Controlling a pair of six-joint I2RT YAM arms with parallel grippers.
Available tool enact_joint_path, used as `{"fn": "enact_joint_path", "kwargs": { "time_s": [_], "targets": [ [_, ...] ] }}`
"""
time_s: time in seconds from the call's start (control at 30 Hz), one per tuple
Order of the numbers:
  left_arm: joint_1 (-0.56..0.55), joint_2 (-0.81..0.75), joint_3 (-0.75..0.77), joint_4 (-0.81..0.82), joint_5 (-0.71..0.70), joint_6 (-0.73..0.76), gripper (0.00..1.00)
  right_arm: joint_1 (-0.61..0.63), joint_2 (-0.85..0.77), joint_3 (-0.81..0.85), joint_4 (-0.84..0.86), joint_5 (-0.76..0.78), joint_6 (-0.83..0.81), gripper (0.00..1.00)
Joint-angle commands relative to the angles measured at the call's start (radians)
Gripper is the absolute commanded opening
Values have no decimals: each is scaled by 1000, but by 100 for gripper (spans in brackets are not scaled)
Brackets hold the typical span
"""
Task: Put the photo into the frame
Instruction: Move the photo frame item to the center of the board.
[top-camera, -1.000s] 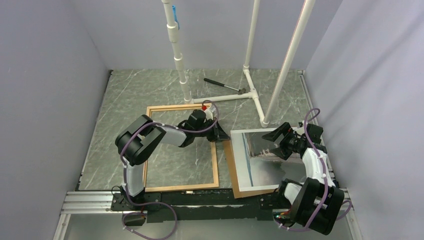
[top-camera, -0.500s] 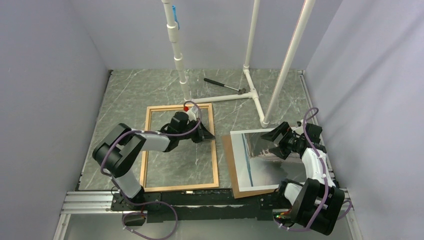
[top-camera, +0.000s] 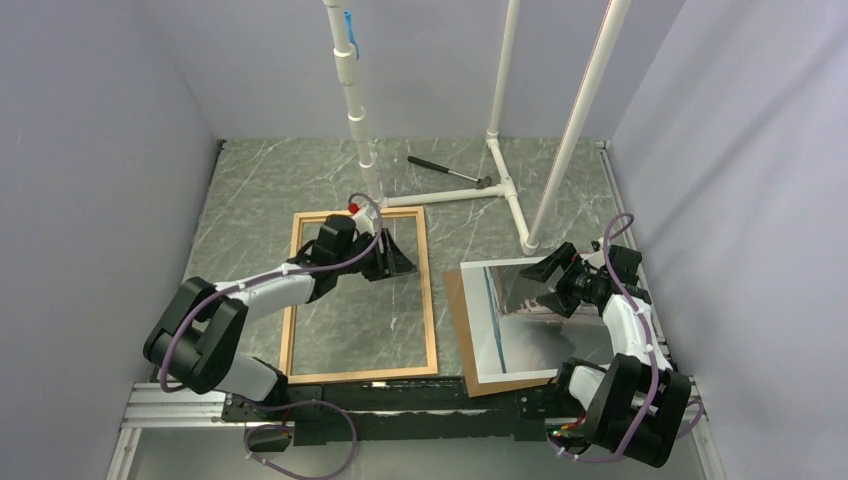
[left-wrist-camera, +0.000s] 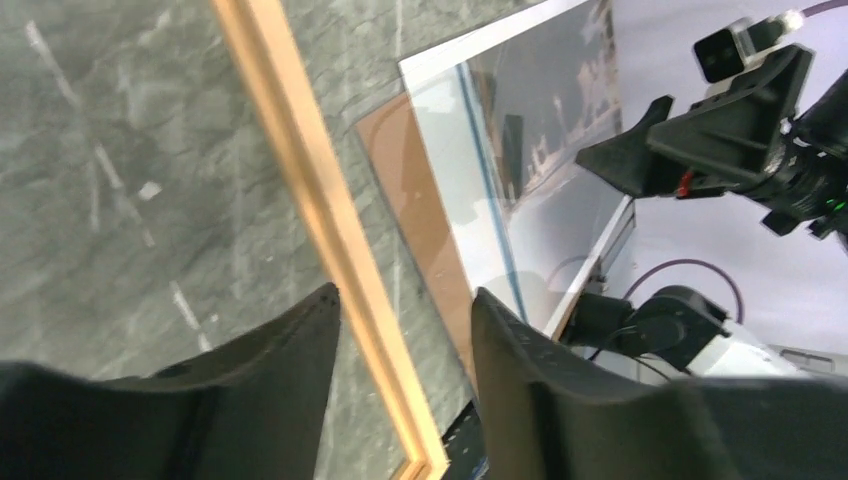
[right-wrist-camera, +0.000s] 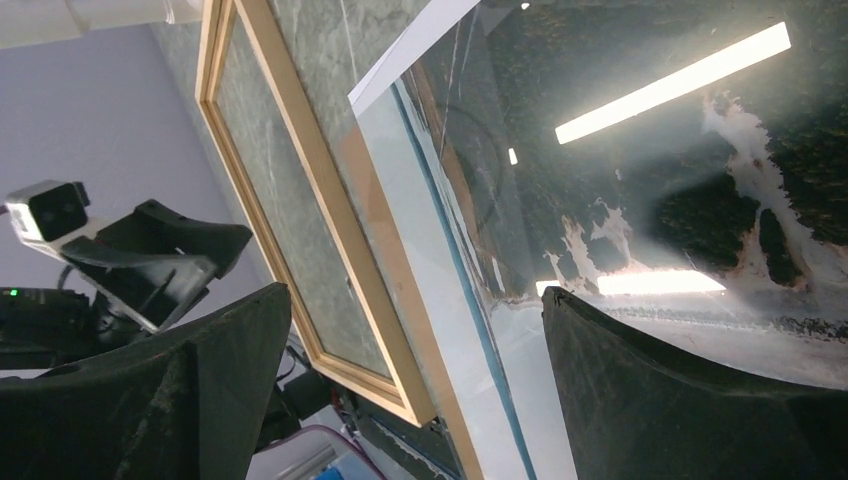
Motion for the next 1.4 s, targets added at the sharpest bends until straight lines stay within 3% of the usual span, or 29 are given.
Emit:
{"fn": "enact_joint_path", "kwargs": {
  "time_s": [0.0,0.17,0.6,1.0,1.37],
  "targets": [
    [-33,43,145,-94,27,72,65,3,2,2,33,9,-19,98],
    [-116,204,340,-157,26,98,75,5,6,4,16,41,-35,98],
    [-161,577,699,-228,-6,91,77,7,24,-38,38,36,-37,98],
    [-161,660,792,-390,-89,173,78,7,36,-55,40,62,-32,97],
    [-167,719,889,-524,28,252,75,8,64,-104,77,83,-17,97]
  ]
}}
